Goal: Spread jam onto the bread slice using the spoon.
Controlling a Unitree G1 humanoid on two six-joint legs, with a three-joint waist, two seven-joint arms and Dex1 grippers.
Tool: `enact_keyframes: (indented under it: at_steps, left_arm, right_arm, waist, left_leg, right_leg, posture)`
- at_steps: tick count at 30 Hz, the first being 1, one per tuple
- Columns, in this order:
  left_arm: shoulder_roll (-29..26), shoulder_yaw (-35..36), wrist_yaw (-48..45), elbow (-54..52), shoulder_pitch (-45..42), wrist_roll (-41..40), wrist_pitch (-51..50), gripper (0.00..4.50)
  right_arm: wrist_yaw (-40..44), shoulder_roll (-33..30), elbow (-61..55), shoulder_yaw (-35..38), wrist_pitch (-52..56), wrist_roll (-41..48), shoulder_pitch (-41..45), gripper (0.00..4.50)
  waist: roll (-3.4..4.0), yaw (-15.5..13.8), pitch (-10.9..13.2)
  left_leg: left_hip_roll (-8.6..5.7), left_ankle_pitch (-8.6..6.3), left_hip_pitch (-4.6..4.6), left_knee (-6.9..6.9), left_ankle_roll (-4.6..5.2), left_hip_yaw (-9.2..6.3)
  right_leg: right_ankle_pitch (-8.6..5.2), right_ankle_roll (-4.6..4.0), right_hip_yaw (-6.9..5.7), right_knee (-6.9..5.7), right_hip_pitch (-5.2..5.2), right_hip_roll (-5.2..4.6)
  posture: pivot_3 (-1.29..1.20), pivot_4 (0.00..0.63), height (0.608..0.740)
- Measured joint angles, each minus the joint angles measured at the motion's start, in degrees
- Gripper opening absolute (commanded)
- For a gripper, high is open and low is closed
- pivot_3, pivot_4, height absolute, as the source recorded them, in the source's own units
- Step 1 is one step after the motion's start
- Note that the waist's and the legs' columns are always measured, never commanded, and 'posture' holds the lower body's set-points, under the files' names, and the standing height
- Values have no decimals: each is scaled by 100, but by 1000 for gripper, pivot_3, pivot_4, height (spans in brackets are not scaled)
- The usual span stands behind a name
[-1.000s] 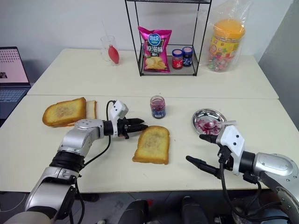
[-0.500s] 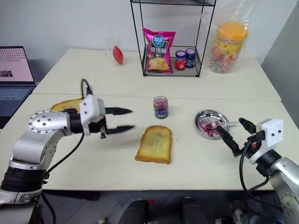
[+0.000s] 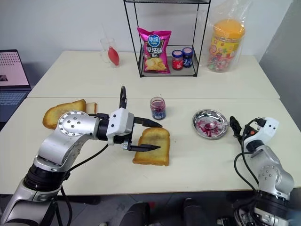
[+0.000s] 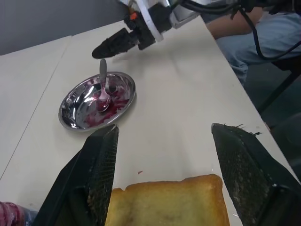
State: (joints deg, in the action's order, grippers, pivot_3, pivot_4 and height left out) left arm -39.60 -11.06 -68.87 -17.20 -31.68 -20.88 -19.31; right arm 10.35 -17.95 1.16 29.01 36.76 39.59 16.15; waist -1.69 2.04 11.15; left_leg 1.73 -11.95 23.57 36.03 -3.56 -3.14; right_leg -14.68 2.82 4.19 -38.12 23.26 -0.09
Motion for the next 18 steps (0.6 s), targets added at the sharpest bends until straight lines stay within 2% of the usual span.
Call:
enact_keyframes:
  at_steps: [11, 14, 18]
  left_arm:
    - [42, 0, 1, -3, 0, 62, 0, 3260]
    - [42, 0, 1, -4, 1, 77, 0, 3281]
    - [46, 0, 11, -5, 1, 81, -1, 3281]
  right_arm:
    - [199, 214, 732, 111, -20, 304, 401, 4500]
    - [208, 249, 865, 140, -32, 397, 502, 3990]
    - [207, 302, 1026, 141, -55, 442, 606, 3099]
  waist:
    - [1, 18, -1]
    - [1, 39, -1]
    - [1, 61, -1]
  left_leg:
    - [1, 0, -1, 2, 0, 0]
    - [1, 0, -2, 3, 0, 0]
    - [0, 0, -1, 1, 0, 0]
  right_leg:
    - [2, 3, 1, -1, -1, 1]
    - [4, 6, 2, -1, -1, 1]
    - [3, 6, 1, -1, -1, 1]
  posture:
    - [0, 150, 740]
    - [0, 150, 740]
    - [0, 150, 740]
